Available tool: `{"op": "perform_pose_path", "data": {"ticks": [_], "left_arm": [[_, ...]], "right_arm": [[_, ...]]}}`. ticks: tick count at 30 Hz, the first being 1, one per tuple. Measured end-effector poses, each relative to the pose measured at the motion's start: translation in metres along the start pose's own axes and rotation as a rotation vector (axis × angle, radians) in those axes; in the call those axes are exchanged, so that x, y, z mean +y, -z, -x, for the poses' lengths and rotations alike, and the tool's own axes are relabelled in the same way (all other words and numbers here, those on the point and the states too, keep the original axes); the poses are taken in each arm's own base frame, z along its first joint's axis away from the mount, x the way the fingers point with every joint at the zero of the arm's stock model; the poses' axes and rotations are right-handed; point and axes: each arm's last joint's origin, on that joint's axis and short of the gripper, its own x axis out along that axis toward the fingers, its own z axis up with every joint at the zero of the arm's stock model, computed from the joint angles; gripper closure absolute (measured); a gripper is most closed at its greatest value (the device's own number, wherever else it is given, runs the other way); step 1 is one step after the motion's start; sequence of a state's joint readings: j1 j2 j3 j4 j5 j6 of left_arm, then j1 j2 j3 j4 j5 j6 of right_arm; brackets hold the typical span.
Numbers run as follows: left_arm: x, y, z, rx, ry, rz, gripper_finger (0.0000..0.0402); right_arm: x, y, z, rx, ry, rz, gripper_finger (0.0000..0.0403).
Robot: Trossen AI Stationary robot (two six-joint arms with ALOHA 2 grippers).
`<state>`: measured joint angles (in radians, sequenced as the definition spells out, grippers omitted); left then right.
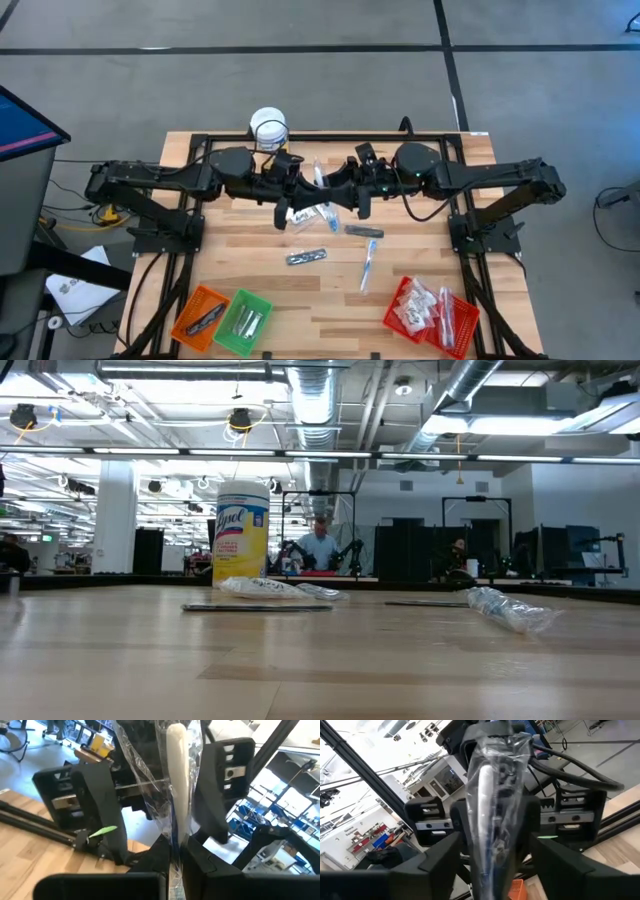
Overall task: Pick & Place Travel size toiletries
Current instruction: Put the blue toothbrush into the right red basket
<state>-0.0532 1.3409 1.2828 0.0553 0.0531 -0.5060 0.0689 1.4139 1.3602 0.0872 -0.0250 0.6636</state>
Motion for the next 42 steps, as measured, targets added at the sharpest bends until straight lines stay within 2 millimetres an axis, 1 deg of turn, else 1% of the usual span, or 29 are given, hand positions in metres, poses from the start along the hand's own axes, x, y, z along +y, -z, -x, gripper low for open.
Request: {"op": "perform_pose_path", "data": {"ticks": [3,8,9,10,14,16,18,21,25,29,33,35,38,42], "left_arm": [[0.002,0.003,-0.002,0.025,-0.006,0.005,0.0390],[0.002,0.003,-0.002,0.025,-0.006,0.005,0.0390],[0.002,0.003,-0.002,0.027,-0.007,0.007,0.0389],[0.002,0.003,-0.002,0.028,-0.007,0.007,0.0387],[0.002,0.003,-0.002,0.026,-0.006,-0.001,0.0365],[0.002,0.003,-0.002,0.029,-0.006,-0.003,0.0343],[0.000,0.005,-0.002,0.036,-0.002,-0.002,0.0318],[-0.001,0.004,0.000,0.039,-0.003,0.000,0.0275],[-0.002,0.003,0.006,0.064,0.003,0.008,0.0216],[-0.003,-0.002,0.016,0.066,-0.026,0.006,0.0176],[0.001,-0.003,0.020,0.069,-0.056,0.007,0.0162],[0.001,-0.006,0.021,0.046,-0.073,0.007,0.0161],[0.004,-0.005,0.021,0.030,-0.133,0.001,0.0161],[0.006,-0.005,0.019,0.000,-0.183,0.001,0.0160]], "right_arm": [[0.000,0.000,0.000,-0.002,0.002,0.001,0.0230],[0.000,0.000,0.000,-0.001,0.001,0.025,0.0355],[0.000,0.000,0.000,0.002,0.000,0.038,0.0376],[0.000,0.000,0.000,0.001,0.000,0.045,0.0385],[0.000,0.001,0.000,0.006,0.005,0.028,0.0371],[-0.002,0.002,0.000,0.024,0.018,0.026,0.0375],[-0.002,0.003,0.001,0.039,0.031,0.025,0.0388],[-0.003,0.004,0.005,0.059,0.056,0.015,0.0387],[-0.002,0.003,0.016,0.089,0.120,0.005,0.0387],[-0.002,0.002,0.034,0.136,0.213,0.010,0.0388],[0.006,0.003,0.060,0.149,0.337,0.005,0.0388],[0.011,0.007,0.073,0.166,0.400,-0.003,0.0388],[0.021,0.017,0.090,0.191,0.479,-0.023,0.0388],[0.035,0.037,0.113,0.251,0.571,-0.062,0.0388]]}}
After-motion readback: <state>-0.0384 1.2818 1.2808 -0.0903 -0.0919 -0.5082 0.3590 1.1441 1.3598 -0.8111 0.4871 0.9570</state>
